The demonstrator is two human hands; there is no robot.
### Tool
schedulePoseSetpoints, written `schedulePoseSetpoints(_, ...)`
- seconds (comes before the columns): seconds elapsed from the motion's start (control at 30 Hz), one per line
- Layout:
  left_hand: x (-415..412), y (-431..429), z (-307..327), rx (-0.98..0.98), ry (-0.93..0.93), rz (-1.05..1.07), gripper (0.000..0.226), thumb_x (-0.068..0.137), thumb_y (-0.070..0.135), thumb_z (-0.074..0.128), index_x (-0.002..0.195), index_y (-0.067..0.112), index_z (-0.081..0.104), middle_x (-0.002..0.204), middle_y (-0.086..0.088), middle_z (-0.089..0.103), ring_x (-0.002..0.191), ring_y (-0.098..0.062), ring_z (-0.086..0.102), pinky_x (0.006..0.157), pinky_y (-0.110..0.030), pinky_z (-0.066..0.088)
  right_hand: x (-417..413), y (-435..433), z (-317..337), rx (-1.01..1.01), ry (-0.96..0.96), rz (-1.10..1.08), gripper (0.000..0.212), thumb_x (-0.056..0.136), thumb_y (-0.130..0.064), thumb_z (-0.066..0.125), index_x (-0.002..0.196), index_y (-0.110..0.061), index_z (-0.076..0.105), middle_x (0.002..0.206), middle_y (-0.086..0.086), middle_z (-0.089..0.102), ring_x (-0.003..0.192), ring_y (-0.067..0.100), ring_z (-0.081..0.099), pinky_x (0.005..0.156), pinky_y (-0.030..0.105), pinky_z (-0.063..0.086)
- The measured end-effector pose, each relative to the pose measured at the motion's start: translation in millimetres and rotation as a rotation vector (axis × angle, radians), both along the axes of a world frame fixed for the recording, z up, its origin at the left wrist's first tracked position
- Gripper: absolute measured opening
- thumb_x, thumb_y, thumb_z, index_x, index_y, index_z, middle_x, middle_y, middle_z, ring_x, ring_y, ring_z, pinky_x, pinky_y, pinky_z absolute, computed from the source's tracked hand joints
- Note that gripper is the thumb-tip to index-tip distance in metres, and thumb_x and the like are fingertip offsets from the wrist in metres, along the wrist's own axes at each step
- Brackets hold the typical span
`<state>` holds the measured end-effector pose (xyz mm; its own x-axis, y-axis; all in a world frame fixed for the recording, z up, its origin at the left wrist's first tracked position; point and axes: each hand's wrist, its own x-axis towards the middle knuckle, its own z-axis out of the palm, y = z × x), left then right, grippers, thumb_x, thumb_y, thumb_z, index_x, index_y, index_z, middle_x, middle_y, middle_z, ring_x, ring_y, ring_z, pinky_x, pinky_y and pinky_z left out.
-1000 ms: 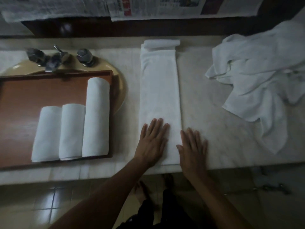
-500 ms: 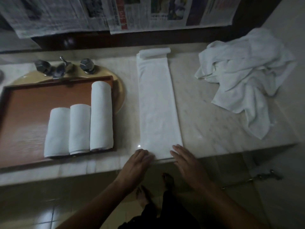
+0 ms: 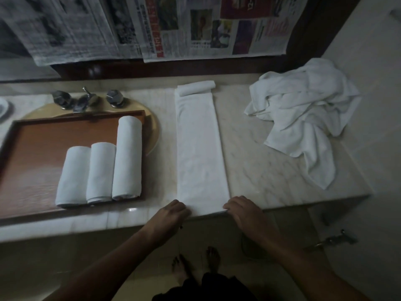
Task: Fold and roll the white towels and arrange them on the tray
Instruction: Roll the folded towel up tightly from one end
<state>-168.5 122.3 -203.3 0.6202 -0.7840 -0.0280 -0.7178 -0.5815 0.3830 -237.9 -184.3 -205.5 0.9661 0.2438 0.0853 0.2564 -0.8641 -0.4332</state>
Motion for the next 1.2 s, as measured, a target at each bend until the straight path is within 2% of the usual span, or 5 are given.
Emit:
schedulePoseSetpoints(0.23,-3.5,-16.8,25.6,-0.26,0.225,0.525,0.017,0.087,0.008,0.073,0.095,0.022,0.075,0.085,0.013,0.072,0.072,-0.002,0.067,0.065,-0.022,0.055,24.6,-11.9,20.9,0.129,0.3,-0.104,0.015,0.099,-0.03,0.065,0.112,-0.026,0.07,0.105,-0.01,0.068,0.096,0.007,0.058,0.083,0.025,0.047)
schedulePoseSetpoints(0.53,-5.8,-23.1,31.6,-0.344,0.469,0.832,0.018,0.084,0.008,0.08,0.094,0.022,0.083,0.081,0.018,0.074,0.077,0.013,0.067,0.069,-0.008,0.048,34.6,-16.9,23.9,0.309,0.398,-0.298,0.009,0.09,-0.03,0.076,0.098,-0.028,0.072,0.092,-0.015,0.072,0.085,-0.012,0.061,0.068,0.002,0.042)
schedulePoseSetpoints(0.77,-2.5,-39.4,29.9,-0.275,0.438,0.93,0.019,0.081,0.008,0.077,0.087,0.026,0.08,0.067,0.015,0.066,0.06,0.006,0.061,0.056,-0.01,0.042,36.9,-5.8,16.8,0.196,0.29,-0.248,0.009,0.09,-0.024,0.071,0.099,-0.024,0.069,0.095,-0.007,0.065,0.09,0.012,0.061,0.08,0.029,0.051)
schedulePoseSetpoints(1.0,-18.2,-52.7,19.0,-0.086,-0.034,0.434,0.023,0.069,-0.004,0.073,0.079,0.014,0.062,0.081,-0.003,0.053,0.07,-0.024,0.055,0.054,-0.033,0.041,29.0,13.5,6.2,0.04,0.043,0.016,0.033,0.079,0.01,0.065,0.1,-0.015,0.073,0.1,0.0,0.059,0.093,0.02,0.059,0.067,0.033,0.053)
schedulePoseSetpoints(1.2,-23.9,-47.9,19.4,0.116,-0.127,0.143,0.054,0.042,-0.003,0.076,0.087,0.016,0.054,0.089,-0.003,0.056,0.075,-0.023,0.056,0.055,-0.033,0.043,22.1,15.5,2.4,-0.039,-0.001,0.063,0.037,0.078,0.001,0.06,0.109,-0.015,0.072,0.103,0.0,0.062,0.094,0.021,0.057,0.069,0.034,0.054)
